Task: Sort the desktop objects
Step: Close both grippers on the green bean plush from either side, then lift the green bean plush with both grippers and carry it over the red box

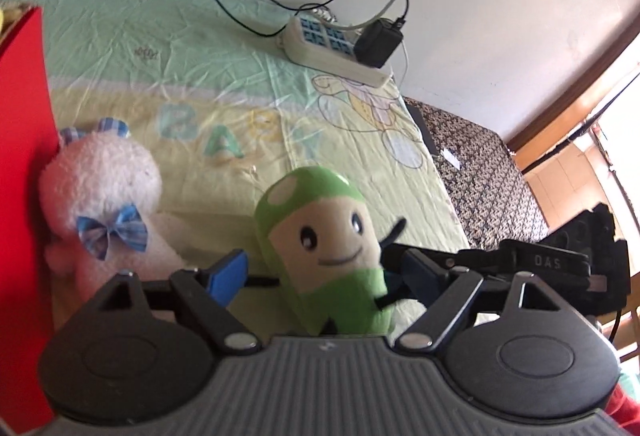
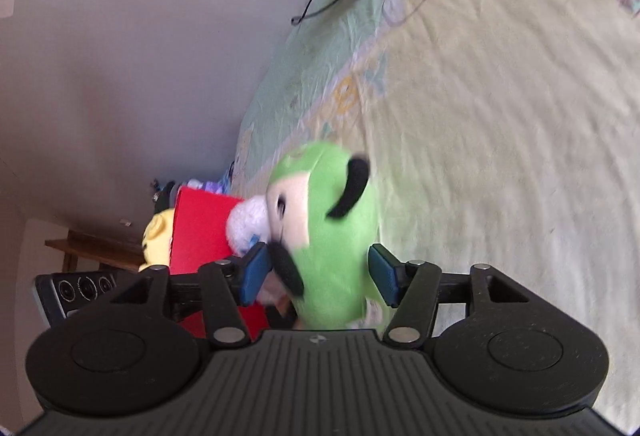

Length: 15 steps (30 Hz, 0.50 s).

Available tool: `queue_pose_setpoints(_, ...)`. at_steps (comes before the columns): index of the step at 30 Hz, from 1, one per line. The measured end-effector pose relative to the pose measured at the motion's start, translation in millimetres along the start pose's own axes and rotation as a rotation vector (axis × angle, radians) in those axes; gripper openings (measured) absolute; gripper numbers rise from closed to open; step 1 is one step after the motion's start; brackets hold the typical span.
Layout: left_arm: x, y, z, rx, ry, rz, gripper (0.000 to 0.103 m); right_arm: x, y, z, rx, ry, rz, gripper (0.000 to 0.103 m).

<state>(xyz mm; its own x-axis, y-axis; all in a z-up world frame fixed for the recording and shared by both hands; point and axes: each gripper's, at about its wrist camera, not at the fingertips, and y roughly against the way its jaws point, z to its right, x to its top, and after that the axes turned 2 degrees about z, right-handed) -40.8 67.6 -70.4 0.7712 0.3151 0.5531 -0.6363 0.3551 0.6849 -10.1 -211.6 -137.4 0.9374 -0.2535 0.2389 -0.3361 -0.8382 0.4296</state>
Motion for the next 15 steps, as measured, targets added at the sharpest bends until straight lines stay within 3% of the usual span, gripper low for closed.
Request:
queue_pose_setpoints(5, -0.9, -11.9, -10.4, 0.004, 0.047, -0.036, 0.077, 14.7, -5.8, 6.7, 0.007, -0.035, 0.024, 0.066)
queue_pose_setpoints(10, -5.1, -15.9, -11.3, -0.002, 0.057, -0.055, 0.072, 13.3, -34.2, 10.1, 0.037, -0.081, -0.046, 0.06)
queue_pose_setpoints(15, -6.4, -15.8, -4.8, -0.005, 0.035, -0.068, 0.064, 6.4, -34.2, 7.1, 0.038, -0.108, -0.04, 0.056)
